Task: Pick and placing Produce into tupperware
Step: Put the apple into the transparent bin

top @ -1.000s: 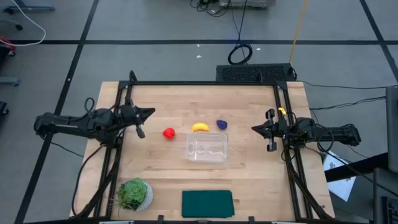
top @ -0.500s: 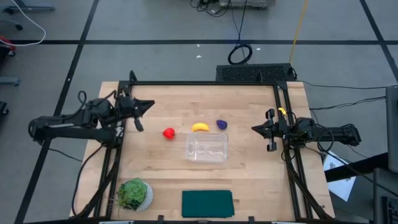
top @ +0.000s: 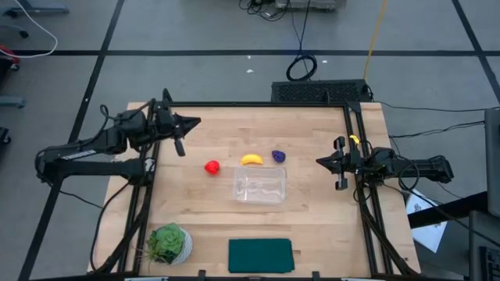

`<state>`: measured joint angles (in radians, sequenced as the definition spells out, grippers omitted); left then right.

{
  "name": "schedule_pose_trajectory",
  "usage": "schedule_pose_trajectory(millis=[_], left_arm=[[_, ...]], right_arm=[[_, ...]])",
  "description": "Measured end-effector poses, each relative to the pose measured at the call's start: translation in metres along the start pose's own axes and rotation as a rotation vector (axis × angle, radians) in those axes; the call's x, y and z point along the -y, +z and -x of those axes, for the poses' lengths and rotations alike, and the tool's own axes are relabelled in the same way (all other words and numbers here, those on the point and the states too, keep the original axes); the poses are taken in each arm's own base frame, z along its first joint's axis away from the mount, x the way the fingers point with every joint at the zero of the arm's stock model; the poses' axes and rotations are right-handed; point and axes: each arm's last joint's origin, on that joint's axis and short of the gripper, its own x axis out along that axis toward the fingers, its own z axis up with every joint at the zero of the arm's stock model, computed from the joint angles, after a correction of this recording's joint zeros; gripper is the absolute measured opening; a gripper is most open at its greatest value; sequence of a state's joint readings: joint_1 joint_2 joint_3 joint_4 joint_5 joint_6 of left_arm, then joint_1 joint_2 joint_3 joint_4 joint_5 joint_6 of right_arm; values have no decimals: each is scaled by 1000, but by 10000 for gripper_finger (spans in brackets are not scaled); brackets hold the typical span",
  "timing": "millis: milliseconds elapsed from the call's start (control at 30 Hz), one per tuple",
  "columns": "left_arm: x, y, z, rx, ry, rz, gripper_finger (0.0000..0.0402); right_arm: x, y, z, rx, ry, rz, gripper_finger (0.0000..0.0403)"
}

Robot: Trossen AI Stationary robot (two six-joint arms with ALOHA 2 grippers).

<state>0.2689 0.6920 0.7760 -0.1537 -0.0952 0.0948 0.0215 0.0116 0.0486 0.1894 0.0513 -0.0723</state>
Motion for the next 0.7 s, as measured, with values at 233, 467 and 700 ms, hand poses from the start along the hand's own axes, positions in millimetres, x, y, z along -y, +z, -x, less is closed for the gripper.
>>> schedule_pose_trajectory(millis=[233,467,700], left_arm=[[-11,26,-11,-67,17,2,26],[-22,46,-25,-145,27,-19,26],[-36,53,-47,-270,5,1,26]], right_arm=[[0,0,0,0,0,0,0],[0,0,0,0,0,0,0],[0,0,0,0,0,0,0]])
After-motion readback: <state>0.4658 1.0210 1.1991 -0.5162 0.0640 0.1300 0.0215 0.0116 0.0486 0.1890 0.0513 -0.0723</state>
